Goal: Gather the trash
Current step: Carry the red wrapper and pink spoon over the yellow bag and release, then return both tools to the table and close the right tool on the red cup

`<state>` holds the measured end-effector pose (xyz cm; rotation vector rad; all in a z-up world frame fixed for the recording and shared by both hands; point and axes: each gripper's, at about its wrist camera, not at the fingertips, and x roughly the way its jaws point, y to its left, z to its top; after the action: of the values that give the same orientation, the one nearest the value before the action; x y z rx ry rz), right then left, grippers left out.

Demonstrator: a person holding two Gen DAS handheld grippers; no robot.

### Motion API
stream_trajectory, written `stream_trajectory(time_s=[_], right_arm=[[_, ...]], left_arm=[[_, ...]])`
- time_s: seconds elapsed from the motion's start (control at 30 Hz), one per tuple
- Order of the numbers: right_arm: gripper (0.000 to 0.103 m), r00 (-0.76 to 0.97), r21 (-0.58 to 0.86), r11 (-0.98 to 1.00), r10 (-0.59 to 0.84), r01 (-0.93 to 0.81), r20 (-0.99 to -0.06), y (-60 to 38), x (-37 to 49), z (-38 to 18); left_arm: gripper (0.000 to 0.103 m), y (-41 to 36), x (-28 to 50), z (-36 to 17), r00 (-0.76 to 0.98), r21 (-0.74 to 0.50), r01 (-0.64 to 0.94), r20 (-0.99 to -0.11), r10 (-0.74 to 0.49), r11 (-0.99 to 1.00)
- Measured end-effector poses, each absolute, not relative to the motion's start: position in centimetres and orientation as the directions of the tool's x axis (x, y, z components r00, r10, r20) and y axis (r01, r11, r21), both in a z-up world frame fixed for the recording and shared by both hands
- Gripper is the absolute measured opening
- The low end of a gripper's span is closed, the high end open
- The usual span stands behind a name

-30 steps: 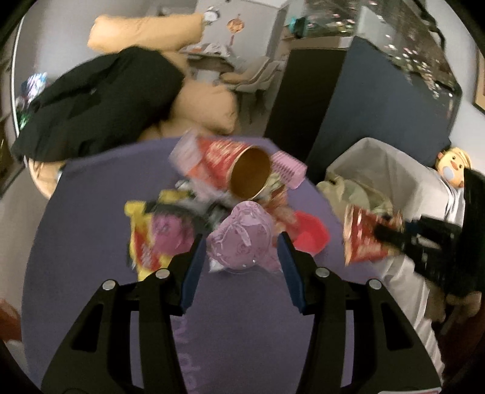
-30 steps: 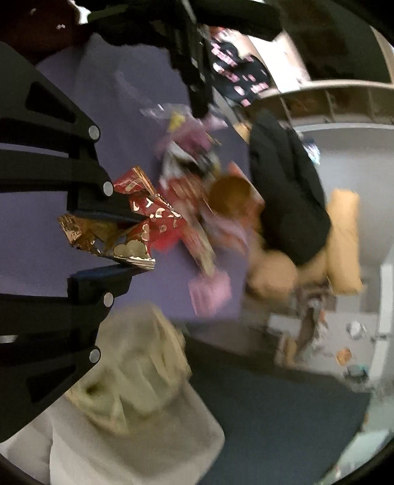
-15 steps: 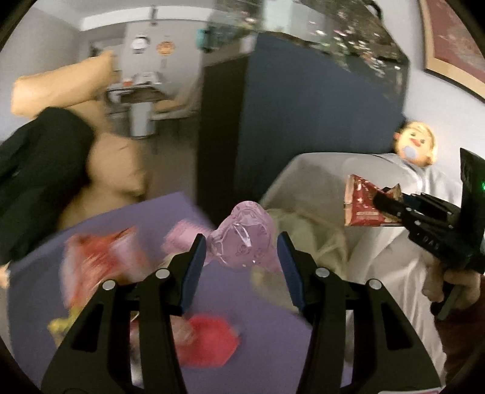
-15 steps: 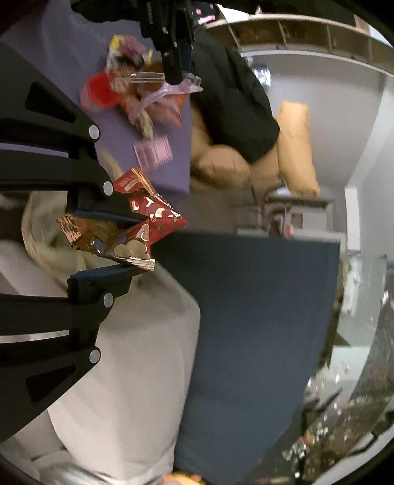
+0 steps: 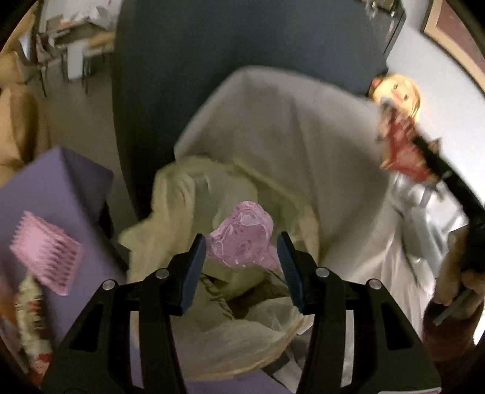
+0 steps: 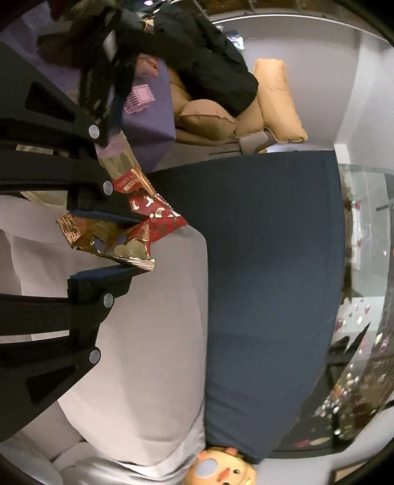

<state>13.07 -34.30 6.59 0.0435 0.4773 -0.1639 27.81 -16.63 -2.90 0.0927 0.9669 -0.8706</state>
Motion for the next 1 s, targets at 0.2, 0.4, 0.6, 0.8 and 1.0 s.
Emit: stream_trajectory(time_s=[0.2, 0.4, 0.6, 0.8, 1.0], right_arm=[[0.026, 0.864, 0.007, 0.988, -0.131, 0.154, -0.485, -33.6, 14.2, 4.9], [0.026, 0.843, 0.037, 0.995, -0.054, 0.088, -0.535, -31.4, 16.3, 2.5], [0.026, 0.764, 0.030, 1.000, 0.019, 0.000, -0.645, -27.4, 20.0, -2.6], [0.026, 0.638, -0.007, 0.999, 0.019, -0.038, -0.770, -25.0, 22.9, -8.3], [0.027, 0.558, -0.019, 0.996, 0.030, -0.082, -0.829, -23.5, 23.1, -11.2]], left_arm=[[0.068, -17.9, 30.2, -6.0, 0.335, -0.192, 0.644, -0.800, -0.499, 0.741], [0.070, -14.5, 31.4, -5.2, 0.487, -0.107, 0.509, -0.782, -0.388, 0.854], [0.070, -10.5, 29.3, -2.2, 0.491, -0.191, 0.508, -0.736, -0.465, 0.840], [0.070, -5.2, 24.8, 0.6, 0.522, -0.224, 0.491, -0.698, -0.490, 0.842], [0.070, 1.4, 21.0, 0.5, 0.589, -0.217, 0.410, -0.679, -0.439, 0.886]])
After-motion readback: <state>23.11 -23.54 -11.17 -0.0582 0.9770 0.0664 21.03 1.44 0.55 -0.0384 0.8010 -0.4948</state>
